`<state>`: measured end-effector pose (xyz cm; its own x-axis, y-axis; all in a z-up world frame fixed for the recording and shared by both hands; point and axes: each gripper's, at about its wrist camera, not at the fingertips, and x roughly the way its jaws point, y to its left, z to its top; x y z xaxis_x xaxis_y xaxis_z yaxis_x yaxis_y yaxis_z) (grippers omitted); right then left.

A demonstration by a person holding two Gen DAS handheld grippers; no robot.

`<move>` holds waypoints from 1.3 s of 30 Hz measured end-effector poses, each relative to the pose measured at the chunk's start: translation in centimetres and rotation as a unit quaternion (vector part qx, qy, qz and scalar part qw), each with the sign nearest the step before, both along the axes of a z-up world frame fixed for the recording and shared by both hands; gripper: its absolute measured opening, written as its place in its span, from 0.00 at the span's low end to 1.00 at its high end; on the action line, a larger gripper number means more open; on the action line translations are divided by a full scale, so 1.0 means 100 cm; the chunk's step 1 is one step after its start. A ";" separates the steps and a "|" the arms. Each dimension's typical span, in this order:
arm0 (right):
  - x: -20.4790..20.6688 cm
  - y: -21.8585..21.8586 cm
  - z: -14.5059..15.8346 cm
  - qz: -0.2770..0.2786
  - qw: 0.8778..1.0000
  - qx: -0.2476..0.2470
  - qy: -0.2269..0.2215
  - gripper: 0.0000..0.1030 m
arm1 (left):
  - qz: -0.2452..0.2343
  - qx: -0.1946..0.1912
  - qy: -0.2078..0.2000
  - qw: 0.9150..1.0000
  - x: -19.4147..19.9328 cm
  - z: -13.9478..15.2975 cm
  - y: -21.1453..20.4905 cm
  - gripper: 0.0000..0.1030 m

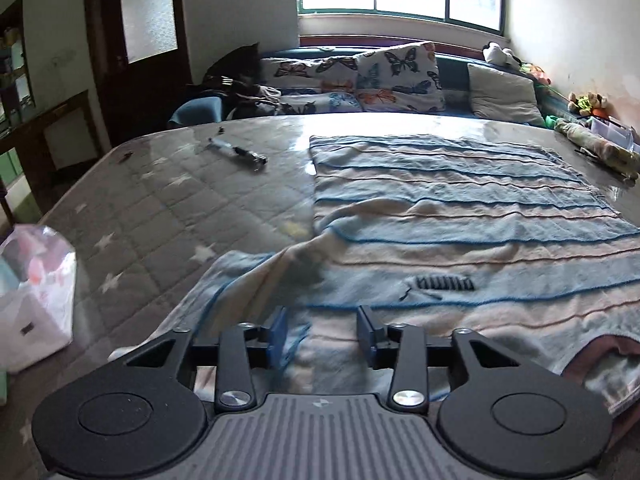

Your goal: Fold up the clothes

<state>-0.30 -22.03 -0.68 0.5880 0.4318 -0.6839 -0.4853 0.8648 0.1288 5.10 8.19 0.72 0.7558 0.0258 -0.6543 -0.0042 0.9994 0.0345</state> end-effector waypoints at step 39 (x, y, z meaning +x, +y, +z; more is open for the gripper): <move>-0.034 -0.016 0.002 0.011 1.000 0.000 0.003 0.47 | -0.094 0.084 -0.049 0.991 -0.076 0.021 -0.054 0.54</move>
